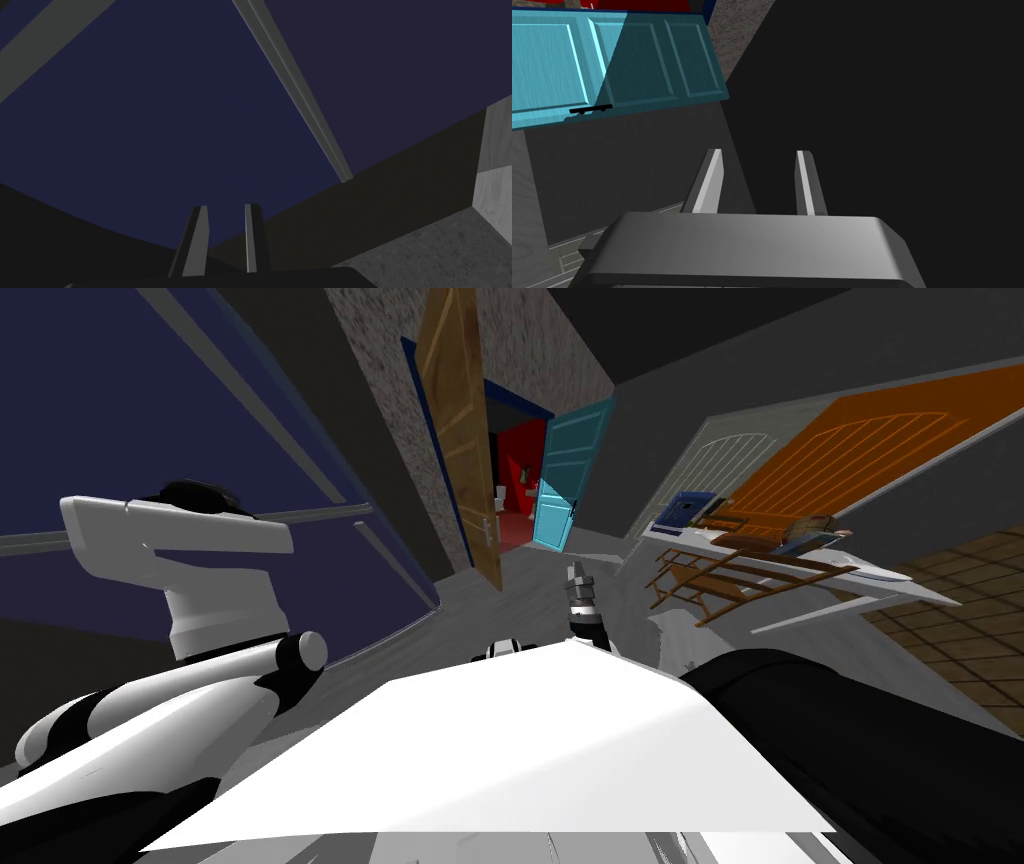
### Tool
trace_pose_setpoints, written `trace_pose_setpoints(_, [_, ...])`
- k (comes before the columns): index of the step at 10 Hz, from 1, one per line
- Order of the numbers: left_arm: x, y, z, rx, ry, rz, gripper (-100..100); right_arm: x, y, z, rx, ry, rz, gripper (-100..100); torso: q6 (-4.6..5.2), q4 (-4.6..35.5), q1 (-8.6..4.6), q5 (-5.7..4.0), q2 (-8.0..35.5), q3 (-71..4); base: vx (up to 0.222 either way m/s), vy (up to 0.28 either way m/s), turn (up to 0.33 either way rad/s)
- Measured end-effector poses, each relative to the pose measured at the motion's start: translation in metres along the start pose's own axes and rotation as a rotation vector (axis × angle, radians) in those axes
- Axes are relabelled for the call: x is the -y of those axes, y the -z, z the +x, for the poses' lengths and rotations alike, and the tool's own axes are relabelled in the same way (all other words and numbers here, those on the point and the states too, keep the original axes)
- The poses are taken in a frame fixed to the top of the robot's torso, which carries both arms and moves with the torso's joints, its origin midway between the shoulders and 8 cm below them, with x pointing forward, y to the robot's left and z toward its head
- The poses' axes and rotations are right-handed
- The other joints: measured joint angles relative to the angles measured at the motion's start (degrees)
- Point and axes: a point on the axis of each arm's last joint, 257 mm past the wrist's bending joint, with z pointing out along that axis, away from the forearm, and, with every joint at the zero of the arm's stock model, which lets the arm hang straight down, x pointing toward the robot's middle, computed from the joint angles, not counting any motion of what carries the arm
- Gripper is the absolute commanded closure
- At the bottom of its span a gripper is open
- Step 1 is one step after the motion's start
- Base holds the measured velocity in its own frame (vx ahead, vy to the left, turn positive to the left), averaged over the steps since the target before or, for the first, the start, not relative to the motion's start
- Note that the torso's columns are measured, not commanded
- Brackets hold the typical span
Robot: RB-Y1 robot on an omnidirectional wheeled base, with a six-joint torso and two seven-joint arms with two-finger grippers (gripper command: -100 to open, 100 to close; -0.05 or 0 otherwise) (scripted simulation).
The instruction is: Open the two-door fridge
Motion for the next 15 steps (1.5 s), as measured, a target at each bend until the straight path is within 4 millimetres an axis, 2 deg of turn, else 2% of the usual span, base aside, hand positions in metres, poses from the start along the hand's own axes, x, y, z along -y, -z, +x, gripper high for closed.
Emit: trace_pose_setpoints(15, [-0.041,-0.010,-0.042,0.106,-0.168,-0.131,-100,0.000,0.000,0.000,0.000,0.000,0.000,0,-0.03,0.31,0.09,0.03,1.01,0.63,0.231,0.032,-0.023])
